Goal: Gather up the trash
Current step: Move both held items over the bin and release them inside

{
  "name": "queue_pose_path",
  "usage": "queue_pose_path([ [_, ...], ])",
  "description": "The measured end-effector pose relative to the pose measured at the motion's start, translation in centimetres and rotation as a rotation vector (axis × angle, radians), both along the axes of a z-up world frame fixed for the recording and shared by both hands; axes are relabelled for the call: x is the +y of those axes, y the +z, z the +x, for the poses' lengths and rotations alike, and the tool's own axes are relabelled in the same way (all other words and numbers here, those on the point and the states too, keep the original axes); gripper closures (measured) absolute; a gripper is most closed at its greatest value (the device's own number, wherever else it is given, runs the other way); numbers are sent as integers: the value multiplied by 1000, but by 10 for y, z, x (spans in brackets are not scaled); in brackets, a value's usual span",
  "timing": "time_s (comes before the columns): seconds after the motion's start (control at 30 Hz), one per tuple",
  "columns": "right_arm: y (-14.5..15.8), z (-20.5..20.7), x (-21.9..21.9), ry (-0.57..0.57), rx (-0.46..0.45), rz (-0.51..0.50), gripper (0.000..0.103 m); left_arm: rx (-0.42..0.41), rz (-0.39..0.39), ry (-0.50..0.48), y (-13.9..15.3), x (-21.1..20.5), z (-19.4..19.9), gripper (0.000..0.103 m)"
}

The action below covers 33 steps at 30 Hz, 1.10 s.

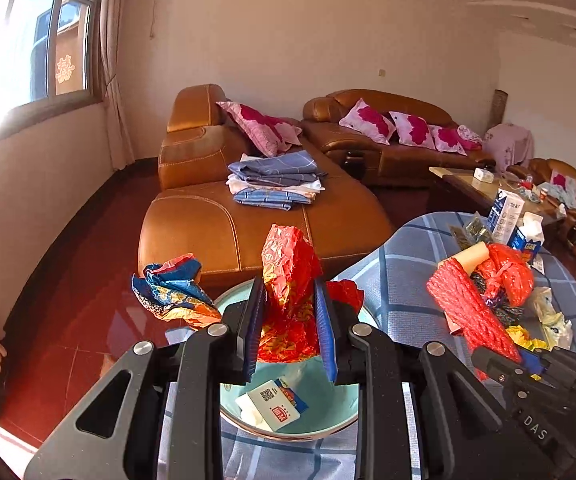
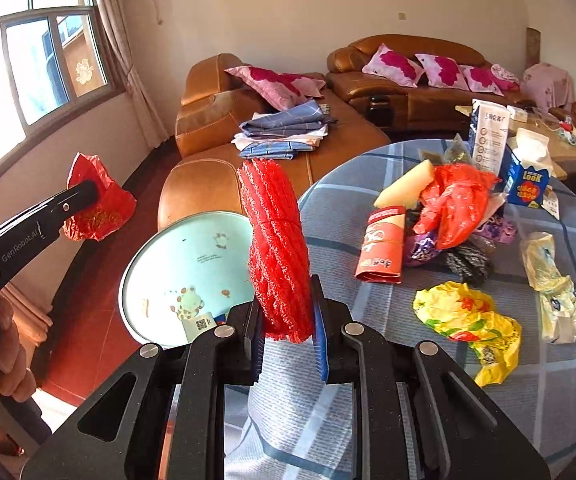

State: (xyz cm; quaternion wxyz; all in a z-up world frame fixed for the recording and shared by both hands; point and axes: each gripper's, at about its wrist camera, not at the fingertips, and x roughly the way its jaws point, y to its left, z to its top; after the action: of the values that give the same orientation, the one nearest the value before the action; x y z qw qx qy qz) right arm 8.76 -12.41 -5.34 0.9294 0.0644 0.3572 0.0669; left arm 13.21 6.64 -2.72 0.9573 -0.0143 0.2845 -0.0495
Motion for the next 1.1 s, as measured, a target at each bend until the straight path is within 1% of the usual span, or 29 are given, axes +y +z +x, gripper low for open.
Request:
queue_pose_path([
  [0.13,-9,15,24,26,31,-21,83,74,-53,25,-26,16,14,79],
  [0.3,-20,32,47,46,59,-47,83,120,-59,42,-42,25,25,79],
  [0.47,-35,49,59,59,104,-45,82,156,-66,56,-55,29,32,79],
  [0.77,-57,67,70,96,171,-14,81,179,-57,57,-65,27,39,79],
  [0.87,-59,69,70,109,171,-5,77,180,-55,57,-65,26,41,79],
  [1.0,-58,67,67,105,159,4,67,178,-51,56,-65,25,40,79],
  [1.1,-56,65,65,102,153,14,67,179,-51,54,-66,25,41,79],
])
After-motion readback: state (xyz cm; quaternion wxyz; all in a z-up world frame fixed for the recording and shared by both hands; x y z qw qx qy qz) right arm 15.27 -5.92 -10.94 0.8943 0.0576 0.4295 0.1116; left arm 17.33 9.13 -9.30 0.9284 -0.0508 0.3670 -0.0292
